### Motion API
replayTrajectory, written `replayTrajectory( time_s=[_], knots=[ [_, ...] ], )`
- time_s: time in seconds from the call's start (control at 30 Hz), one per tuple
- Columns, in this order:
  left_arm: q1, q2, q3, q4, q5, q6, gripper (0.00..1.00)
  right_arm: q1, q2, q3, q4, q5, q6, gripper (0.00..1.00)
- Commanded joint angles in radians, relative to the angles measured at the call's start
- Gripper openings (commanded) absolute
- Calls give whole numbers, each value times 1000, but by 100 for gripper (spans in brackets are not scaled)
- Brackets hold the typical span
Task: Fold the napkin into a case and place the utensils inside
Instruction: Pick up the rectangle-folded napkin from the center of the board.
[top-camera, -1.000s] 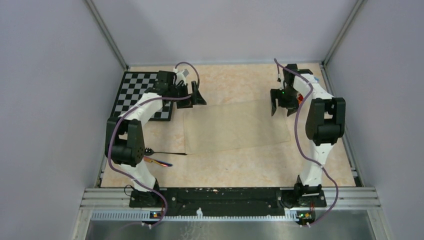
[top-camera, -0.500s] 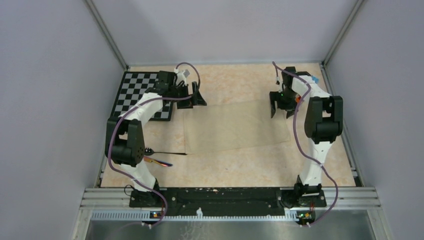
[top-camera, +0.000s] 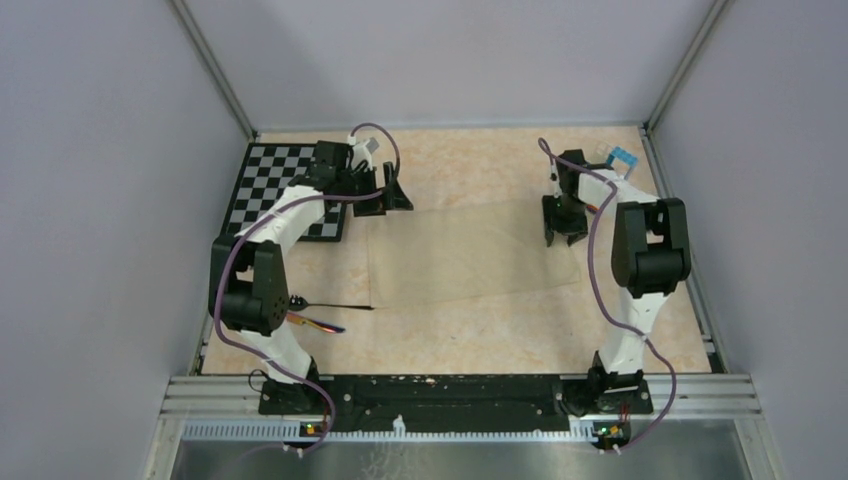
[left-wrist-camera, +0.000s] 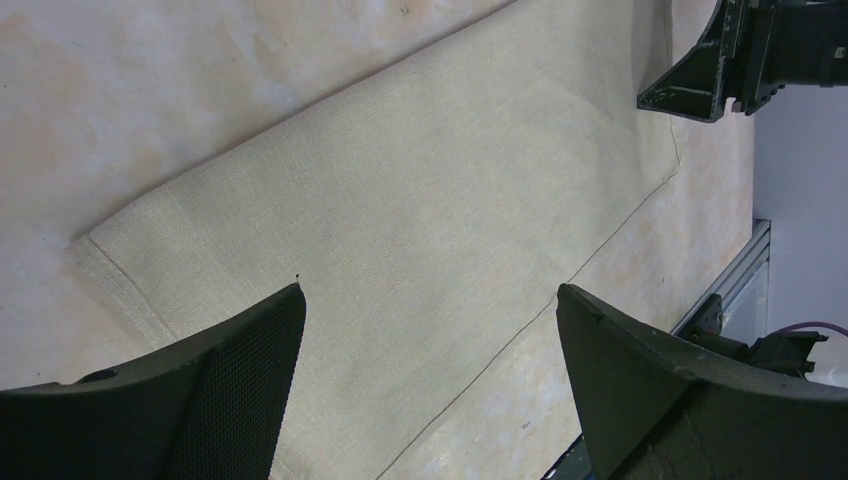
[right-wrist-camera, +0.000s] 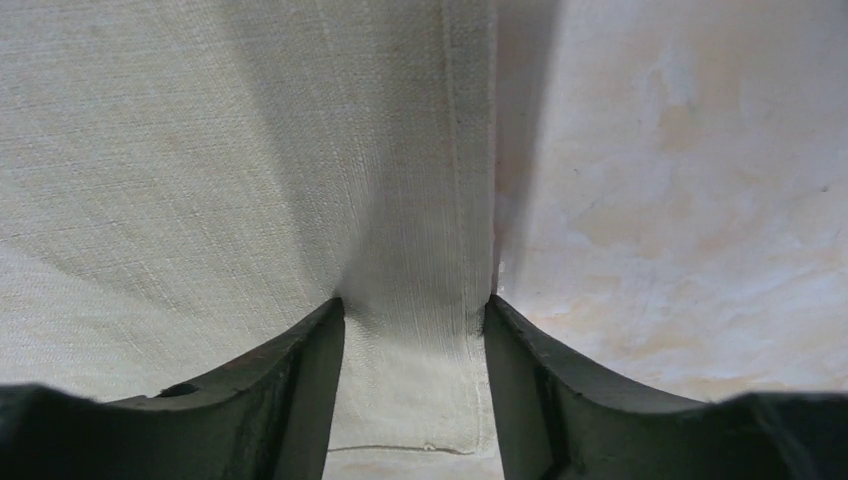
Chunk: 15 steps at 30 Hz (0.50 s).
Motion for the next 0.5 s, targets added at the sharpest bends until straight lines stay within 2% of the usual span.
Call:
replayTrajectory(
  time_s=[0.0,0.13,0.2,0.27,0.33,0.47],
  knots=[
    [1,-64,-6,18,13,16,99,33,34,-129,129,75,35,49],
    [1,-60,-8,19,8,18,99,33,7,-156,166,56,0,35],
    [2,-61,-10,18,8,19,99,34,-20,-181,189,70,-29,22],
    [2,-65,-11,19,7,19,99,34,-58,-204,211,70,-78,13],
    [1,-67,-13,22,9,18,99,34,-81,-204,211,125,-94,0],
    [1,-66,-18,25,12,13,99,34,-102,-167,176,319,-135,0]
  ],
)
